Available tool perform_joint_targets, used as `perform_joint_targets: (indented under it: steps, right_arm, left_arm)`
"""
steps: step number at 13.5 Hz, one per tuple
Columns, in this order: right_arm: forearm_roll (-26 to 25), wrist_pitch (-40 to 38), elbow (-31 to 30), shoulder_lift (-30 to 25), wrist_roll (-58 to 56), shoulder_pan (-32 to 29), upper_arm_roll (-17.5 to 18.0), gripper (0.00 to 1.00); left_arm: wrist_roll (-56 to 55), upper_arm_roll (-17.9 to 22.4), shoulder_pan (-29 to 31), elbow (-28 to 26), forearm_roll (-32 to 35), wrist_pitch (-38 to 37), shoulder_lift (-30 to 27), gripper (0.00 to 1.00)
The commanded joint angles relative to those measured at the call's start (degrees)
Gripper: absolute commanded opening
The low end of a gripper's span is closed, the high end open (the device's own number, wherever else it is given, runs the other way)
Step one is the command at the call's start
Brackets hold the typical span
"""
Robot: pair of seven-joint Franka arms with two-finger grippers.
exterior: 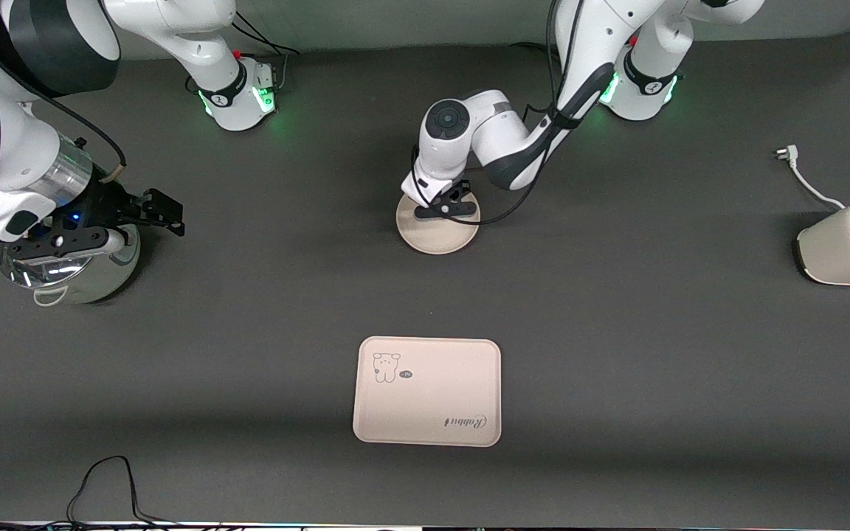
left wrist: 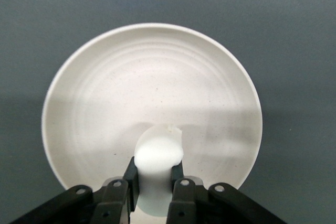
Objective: Place bun in plate and plate on tray
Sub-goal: 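Lower the bun onto the plate and open the left gripper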
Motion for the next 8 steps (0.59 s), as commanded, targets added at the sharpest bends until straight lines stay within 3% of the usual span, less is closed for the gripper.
perform_joint_targets:
  steps: [1,2,4,5,8]
  right_arm:
    - [1.02,0.66,-0.17,-0.28,0.23,0.19,-0.24,1.00]
    - [1.10,0.66,-0.17,-0.37,0.23,0.10,-0.16,1.00]
    - [1.10,0.66,-0.17,-0.28,0.23,0.19,-0.24,1.00]
    - [1.10,0.66,-0.26,-0.28,0.23,0.19,-0.24,1.00]
    - [1.10,0.66,-0.26,-0.10,0.23,0.19,-0.24,1.00]
  left_arm:
    - [-3.23,0.40,-1.06,0.45,2.14,1.38,1.02,0.29]
    - [-3.23,0.40,-1.06,0.46,2.14,1.47,1.11,0.36]
    - [-3.40,0.40,-0.88,0.46,2.06,1.47,1.29,0.88]
    - [-3.49,0.40,-0.79,0.46,2.06,1.47,1.20,1.00]
    - [-3.49,0.40,-0.27,0.89,2.06,0.51,0.68,1.00]
